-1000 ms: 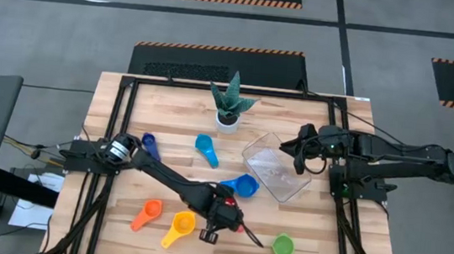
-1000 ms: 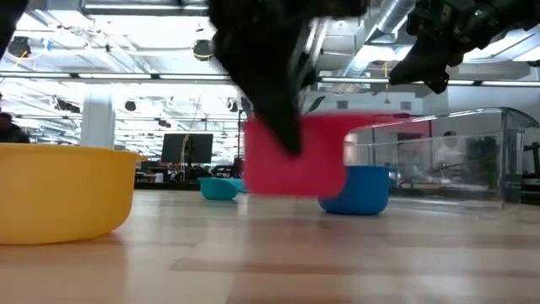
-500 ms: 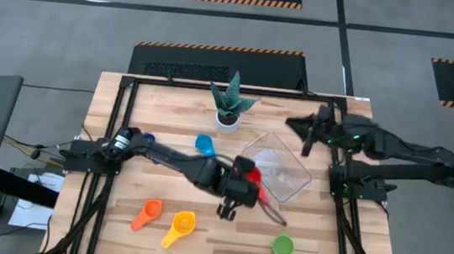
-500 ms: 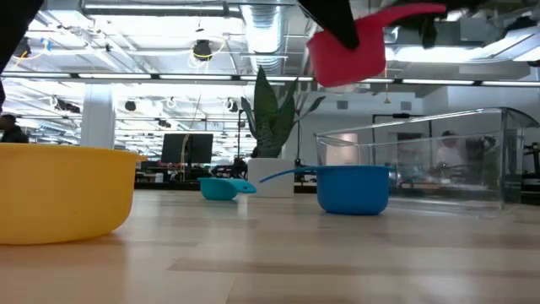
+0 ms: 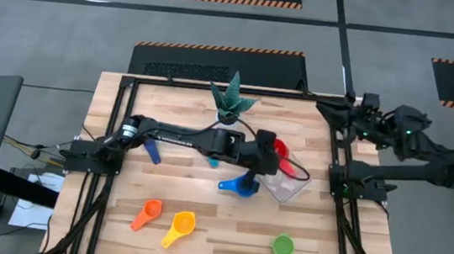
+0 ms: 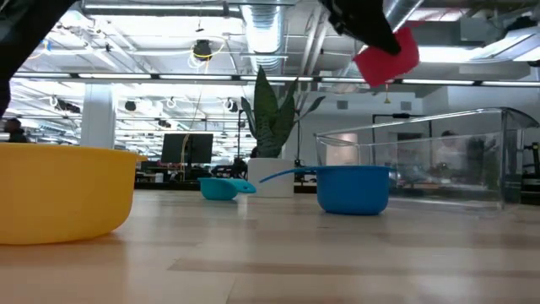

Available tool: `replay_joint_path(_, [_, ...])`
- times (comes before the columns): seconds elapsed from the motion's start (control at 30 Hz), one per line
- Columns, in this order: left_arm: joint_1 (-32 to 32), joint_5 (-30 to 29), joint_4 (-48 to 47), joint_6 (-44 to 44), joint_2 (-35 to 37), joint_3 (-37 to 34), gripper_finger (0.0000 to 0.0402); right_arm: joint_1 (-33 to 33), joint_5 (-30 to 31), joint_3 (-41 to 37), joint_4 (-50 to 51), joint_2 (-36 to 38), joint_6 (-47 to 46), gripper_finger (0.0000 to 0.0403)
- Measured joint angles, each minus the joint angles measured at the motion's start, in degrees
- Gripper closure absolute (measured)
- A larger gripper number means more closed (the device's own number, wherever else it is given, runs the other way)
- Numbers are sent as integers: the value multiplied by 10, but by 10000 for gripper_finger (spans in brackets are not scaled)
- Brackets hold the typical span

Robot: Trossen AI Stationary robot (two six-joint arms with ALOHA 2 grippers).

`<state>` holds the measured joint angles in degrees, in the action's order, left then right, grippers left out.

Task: Nest measuring cups in basket
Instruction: Put the red measuring cup into the transparent bin

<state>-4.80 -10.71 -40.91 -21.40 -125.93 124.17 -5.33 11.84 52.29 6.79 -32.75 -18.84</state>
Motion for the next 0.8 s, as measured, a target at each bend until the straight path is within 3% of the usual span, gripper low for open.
replay_joint_path(0.27, [25, 45, 35, -16, -18, -1, 401, 26, -1, 7, 1, 3, -6, 310])
replay_joint_path(0.57, [48, 52, 26, -8, -18, -9, 401, 31, -5, 7, 11, 2, -6, 310])
replay_joint_path(0.8, [48, 57, 25, 1, -17, -9, 401, 31, -62, 7, 136, 7, 6, 310])
